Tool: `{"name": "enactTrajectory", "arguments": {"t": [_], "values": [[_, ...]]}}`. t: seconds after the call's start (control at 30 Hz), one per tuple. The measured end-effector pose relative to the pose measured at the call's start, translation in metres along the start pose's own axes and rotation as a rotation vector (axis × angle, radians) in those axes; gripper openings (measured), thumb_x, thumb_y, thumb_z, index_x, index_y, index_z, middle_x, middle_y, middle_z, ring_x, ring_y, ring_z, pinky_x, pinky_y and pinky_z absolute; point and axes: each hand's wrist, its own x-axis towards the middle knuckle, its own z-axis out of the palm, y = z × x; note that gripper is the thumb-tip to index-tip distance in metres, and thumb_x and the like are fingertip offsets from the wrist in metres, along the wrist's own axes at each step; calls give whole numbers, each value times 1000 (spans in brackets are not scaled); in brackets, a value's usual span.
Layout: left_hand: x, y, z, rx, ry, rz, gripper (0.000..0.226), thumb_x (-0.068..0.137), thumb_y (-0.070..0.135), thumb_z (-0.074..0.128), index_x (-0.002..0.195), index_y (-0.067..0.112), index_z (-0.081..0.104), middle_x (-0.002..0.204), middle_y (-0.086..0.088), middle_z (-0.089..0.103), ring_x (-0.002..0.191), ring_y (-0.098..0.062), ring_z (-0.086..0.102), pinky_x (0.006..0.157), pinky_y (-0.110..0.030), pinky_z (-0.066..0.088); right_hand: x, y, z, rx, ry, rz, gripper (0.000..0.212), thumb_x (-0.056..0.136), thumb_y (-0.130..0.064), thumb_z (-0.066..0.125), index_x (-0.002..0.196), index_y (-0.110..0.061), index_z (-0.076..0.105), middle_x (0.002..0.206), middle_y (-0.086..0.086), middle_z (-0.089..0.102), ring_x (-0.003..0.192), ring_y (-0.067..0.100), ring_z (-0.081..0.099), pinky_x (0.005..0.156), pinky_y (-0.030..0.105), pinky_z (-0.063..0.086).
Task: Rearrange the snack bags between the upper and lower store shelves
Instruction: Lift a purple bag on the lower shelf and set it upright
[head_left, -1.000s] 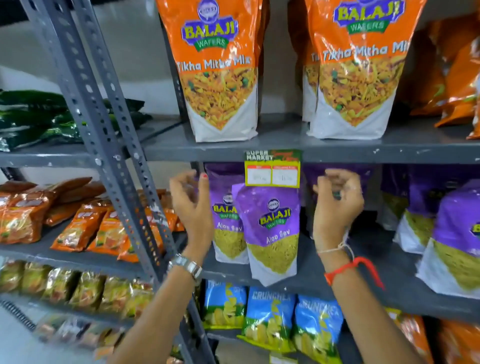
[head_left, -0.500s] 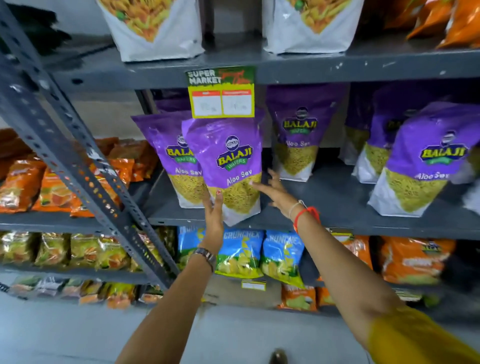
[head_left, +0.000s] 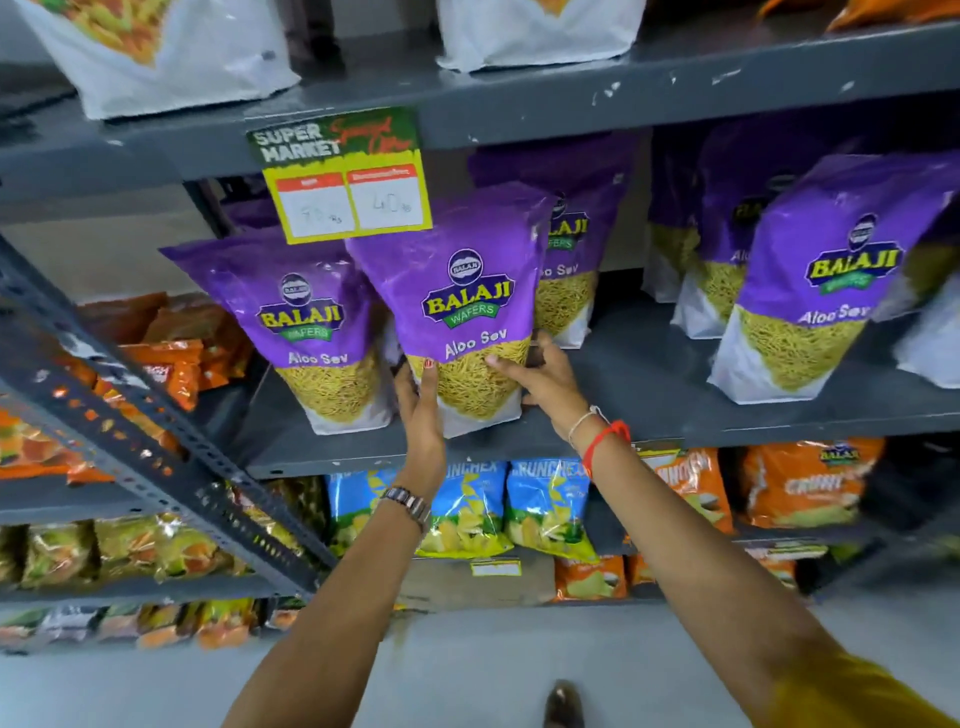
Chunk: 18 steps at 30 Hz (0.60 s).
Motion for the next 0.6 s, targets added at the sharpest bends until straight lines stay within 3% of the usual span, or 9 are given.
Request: {"name": "enactTrajectory", "arguments": {"t": [0.07, 0.13, 0.3, 0.47, 0.6], "values": [[4, -3, 20, 2, -47, -34, 42, 96, 17, 43, 134, 2, 36, 130, -30, 49, 90, -18, 45, 91, -46, 47, 1, -5, -18, -12, 86, -34, 30, 73, -14, 78, 91, -27, 57, 93, 1, 70, 87, 16, 67, 76, 36, 54], [6, -6, 39, 15, -83, -87, 40, 95, 19, 44, 131, 1, 39, 110, -31, 50, 78, -18, 41, 94, -51, 44, 1, -9, -35, -33, 155, -50, 31, 71, -16, 79, 91, -25, 57, 97, 10, 71, 92, 25, 69, 80, 44, 57], [6, -20, 68, -2, -243, -135, 23, 95, 22, 45, 116, 13, 45, 118, -10, 54, 107, -21, 54, 103, -47, 41, -4, -8, -71, -71, 282, -22, 35, 72, -19, 79, 96, -17, 54, 103, 20, 69, 100, 38, 66, 84, 58, 55], [0, -39, 75, 68, -278, -167, 35, 94, 30, 47, 124, 13, 43, 122, -6, 56, 111, -20, 56, 103, -49, 44, -12, 1, -87, -91, 322, 5, 38, 72, -19, 79, 101, -15, 54, 95, 13, 66, 97, 37, 67, 82, 60, 55], [0, -42, 77, 84, -255, -155, 41, 93, 34, 47, 128, 13, 42, 122, -3, 57, 108, -16, 58, 100, -41, 47, -11, 8, -88, -83, 293, 11, 48, 73, -21, 78, 114, -15, 53, 109, 14, 68, 103, 30, 66, 92, 56, 53]]}}
